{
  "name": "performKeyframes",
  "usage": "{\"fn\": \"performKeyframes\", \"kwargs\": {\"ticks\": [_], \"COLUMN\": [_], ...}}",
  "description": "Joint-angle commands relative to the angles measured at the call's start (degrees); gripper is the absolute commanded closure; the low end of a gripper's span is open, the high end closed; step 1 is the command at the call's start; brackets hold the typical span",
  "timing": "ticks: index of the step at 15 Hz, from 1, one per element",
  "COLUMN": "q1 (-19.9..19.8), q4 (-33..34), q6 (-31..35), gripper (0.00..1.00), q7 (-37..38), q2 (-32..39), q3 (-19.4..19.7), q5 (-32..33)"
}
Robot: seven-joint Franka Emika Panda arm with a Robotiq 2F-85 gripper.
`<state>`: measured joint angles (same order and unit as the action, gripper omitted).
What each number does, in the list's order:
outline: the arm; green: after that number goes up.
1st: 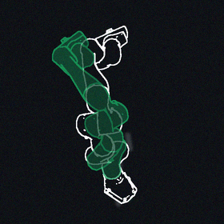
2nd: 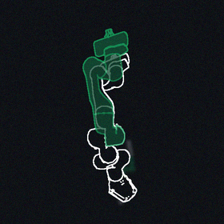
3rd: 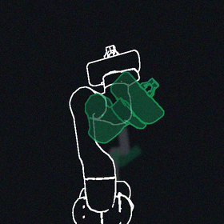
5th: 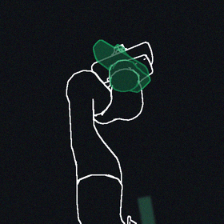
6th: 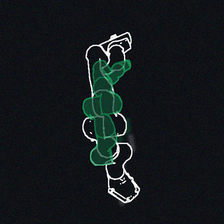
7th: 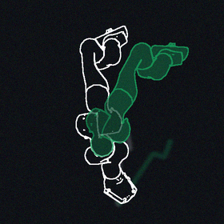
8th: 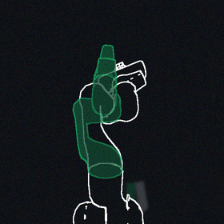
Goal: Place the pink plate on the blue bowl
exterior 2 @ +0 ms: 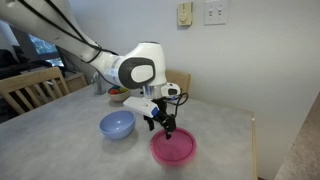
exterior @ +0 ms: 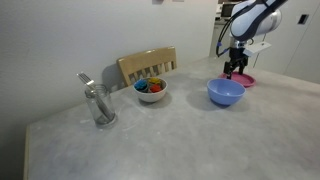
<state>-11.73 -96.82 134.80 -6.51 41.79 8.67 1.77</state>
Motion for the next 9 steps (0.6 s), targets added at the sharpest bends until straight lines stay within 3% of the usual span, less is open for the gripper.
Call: {"fn": "performKeyframes", "kwargs": {"ticks": [1,8,9], "q1": [0.2,0.1,0.0], "q4": [0.6,2.3,2.6], "q6": [-0.4,-1.1,-1.0], "gripper": [0.0,0.0,0.1], "q7": [1.4,1.4,1.3], "q2": [0.9,3.7,3.9], "q3": [-0.5,-0.8,-0.8], "q5": [0.4,0.4,0.3]}}
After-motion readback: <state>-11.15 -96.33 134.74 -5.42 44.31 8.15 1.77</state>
